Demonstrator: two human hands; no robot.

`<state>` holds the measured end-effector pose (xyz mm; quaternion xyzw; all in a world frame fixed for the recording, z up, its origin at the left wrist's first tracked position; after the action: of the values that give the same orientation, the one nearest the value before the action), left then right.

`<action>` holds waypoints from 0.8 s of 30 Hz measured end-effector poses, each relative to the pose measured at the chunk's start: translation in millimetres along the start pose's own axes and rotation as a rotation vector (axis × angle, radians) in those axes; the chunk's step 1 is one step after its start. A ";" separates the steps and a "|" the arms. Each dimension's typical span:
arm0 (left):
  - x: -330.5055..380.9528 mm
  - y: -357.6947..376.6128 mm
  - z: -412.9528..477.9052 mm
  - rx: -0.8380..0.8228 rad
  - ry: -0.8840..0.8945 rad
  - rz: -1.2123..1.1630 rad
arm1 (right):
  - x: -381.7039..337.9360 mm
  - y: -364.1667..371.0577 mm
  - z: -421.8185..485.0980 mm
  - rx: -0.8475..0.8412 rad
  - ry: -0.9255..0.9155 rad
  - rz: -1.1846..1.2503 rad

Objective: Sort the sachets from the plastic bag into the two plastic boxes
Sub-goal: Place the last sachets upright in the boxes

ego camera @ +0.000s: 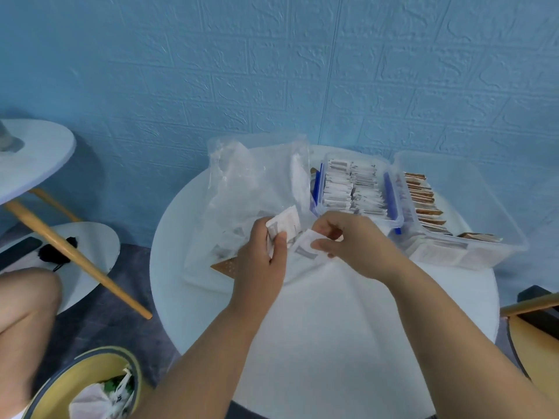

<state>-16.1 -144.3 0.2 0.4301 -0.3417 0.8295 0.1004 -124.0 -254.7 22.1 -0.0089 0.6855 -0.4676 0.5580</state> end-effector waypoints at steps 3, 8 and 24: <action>22.6 10.8 18.0 0.023 0.032 -0.032 | 2.3 -43.8 0.3 0.158 0.006 0.008; 46.3 44.9 48.5 0.010 0.071 -0.088 | 24.2 -107.6 12.9 0.328 0.049 -0.192; 29.2 85.0 66.3 0.114 0.003 -0.213 | 64.5 -103.5 71.8 0.159 0.035 -0.626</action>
<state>-30.3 -254.8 8.5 0.4677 -0.2464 0.8329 0.1638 -145.5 -392.7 45.0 -0.1675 0.6202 -0.6688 0.3742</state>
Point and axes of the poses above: each hand's wrist, its own z-axis towards the middle knuckle, its own y-axis out of the palm, x = y × z, the point moved 6 cm from there along z, towards the middle knuckle, and after that the axes turned 5 degrees about z, right-handed, at the moved point
